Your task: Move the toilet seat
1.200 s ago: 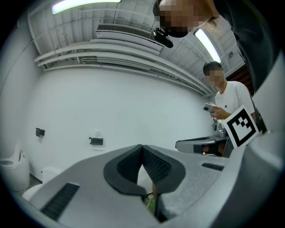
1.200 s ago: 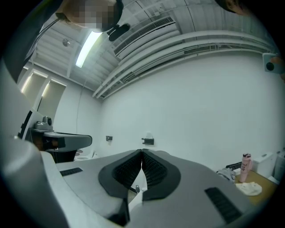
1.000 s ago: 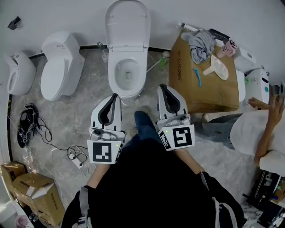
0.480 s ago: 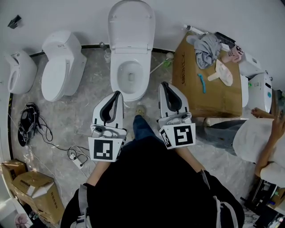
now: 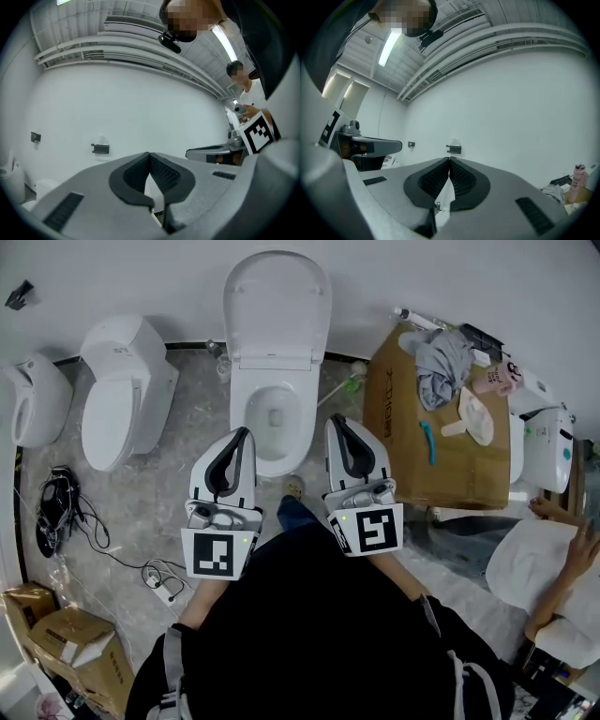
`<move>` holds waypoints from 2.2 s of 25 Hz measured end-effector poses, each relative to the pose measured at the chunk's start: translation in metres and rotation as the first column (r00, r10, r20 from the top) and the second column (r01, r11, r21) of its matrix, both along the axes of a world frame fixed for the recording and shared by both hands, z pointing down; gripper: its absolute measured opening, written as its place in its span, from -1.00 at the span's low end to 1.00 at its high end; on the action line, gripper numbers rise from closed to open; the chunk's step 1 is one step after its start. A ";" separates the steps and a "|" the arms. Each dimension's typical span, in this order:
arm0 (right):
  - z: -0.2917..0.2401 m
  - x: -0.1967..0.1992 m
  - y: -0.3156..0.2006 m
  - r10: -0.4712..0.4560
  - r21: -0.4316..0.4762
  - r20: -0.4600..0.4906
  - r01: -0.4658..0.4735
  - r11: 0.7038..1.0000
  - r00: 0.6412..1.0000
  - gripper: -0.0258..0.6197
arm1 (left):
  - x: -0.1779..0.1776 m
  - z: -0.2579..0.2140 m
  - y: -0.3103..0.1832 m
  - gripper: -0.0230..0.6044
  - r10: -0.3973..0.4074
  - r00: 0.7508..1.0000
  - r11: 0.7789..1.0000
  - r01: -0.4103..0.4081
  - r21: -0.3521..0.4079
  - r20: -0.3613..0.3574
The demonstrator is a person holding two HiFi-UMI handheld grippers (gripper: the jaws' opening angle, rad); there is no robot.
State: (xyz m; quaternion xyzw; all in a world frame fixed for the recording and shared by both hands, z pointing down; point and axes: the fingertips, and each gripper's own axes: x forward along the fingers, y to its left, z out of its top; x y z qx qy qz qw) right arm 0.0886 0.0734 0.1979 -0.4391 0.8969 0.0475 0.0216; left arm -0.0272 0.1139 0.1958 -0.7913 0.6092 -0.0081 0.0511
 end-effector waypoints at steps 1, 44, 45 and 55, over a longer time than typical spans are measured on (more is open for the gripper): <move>0.000 -0.002 -0.008 0.000 -0.006 0.003 0.000 1.000 1.000 -0.85 | -0.002 -0.001 -0.009 -0.91 0.000 1.000 1.000 0.000 0.001 0.000; 0.029 -0.028 -0.091 0.132 -0.062 -0.014 -0.133 0.989 0.991 -0.85 | -0.042 0.016 -0.109 -0.91 0.120 0.993 0.992 -0.119 -0.043 0.009; 0.032 -0.028 -0.092 0.133 -0.067 -0.016 -0.134 0.989 0.991 -0.85 | -0.043 0.019 -0.111 -0.91 0.126 0.992 0.991 -0.125 -0.050 0.013; 0.068 -0.038 -0.119 0.118 -0.064 -0.040 -0.121 0.991 0.992 -0.85 | -0.053 0.060 -0.140 -0.91 0.159 0.987 0.984 -0.158 -0.083 0.004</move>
